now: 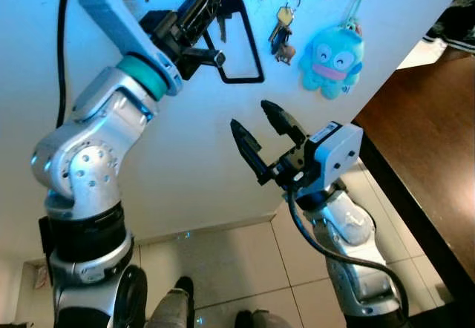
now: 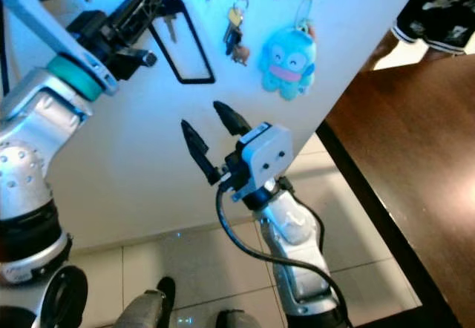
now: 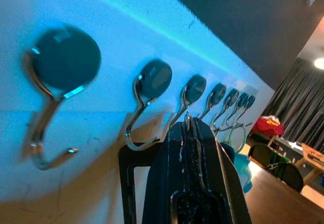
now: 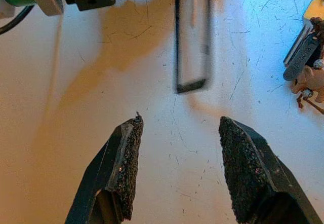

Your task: Hang keys on a hook

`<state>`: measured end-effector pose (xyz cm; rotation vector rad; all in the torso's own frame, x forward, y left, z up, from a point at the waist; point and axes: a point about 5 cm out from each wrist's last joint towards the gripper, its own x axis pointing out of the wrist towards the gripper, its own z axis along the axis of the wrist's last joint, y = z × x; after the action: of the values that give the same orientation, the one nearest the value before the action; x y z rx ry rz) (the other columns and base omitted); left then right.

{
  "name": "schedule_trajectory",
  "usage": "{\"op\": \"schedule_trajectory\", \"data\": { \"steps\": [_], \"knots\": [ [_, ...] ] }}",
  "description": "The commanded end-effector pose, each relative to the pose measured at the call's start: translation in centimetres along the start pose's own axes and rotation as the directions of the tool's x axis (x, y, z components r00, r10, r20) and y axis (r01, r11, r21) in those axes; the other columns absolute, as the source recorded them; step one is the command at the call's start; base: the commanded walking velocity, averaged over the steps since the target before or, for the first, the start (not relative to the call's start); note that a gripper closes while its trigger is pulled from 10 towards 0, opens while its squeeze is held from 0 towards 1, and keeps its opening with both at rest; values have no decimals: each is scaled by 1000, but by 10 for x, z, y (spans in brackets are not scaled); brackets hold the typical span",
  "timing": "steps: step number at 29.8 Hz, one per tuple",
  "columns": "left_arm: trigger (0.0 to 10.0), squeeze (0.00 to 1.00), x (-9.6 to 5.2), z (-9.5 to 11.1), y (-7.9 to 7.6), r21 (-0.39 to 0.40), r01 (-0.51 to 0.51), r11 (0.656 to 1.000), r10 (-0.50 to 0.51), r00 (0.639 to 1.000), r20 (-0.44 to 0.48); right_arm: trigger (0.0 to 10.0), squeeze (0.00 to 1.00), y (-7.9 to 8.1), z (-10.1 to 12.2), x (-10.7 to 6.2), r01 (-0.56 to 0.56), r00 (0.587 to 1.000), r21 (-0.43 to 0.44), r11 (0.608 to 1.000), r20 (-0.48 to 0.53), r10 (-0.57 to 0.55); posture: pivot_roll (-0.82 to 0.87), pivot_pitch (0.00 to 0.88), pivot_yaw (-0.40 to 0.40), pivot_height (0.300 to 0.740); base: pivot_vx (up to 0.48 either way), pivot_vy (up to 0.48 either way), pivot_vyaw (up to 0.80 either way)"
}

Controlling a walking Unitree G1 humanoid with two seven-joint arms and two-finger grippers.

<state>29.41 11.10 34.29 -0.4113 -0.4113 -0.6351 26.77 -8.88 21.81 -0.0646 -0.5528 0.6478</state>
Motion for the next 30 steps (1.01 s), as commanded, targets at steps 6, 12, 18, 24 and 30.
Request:
{"op": "schedule_trajectory", "data": {
  "steps": [6,12,18,24,30],
  "knots": [
    [10000,0,-6,3,-12,-10,79,997,-79,997,20,10000,0,2,-4,-2,-5,1000,9,1000,-13,5,52,113,40,740,0,0,0],
    [10000,0,-1,0,-12,-11,67,998,-67,998,9,10000,0,2,-4,-2,-5,1000,8,1000,-13,5,47,114,42,740,0,0,0],
    [10000,0,6,-5,-10,-12,40,999,-40,999,-19,10000,0,3,-4,-2,-2,1000,6,1000,-15,2,46,117,44,740,0,0,0],
    [10000,0,8,-8,-7,-11,10,1000,-10,999,-37,10000,0,3,-4,-2,-1,1000,7,1000,-16,2,47,119,46,740,0,0,0],
    [10000,0,8,-8,-1,-8,-23,1000,22,999,-41,10000,0,4,-4,-3,0,1000,9,1000,-16,0,48,119,49,740,0,0,0]
  ]
}}
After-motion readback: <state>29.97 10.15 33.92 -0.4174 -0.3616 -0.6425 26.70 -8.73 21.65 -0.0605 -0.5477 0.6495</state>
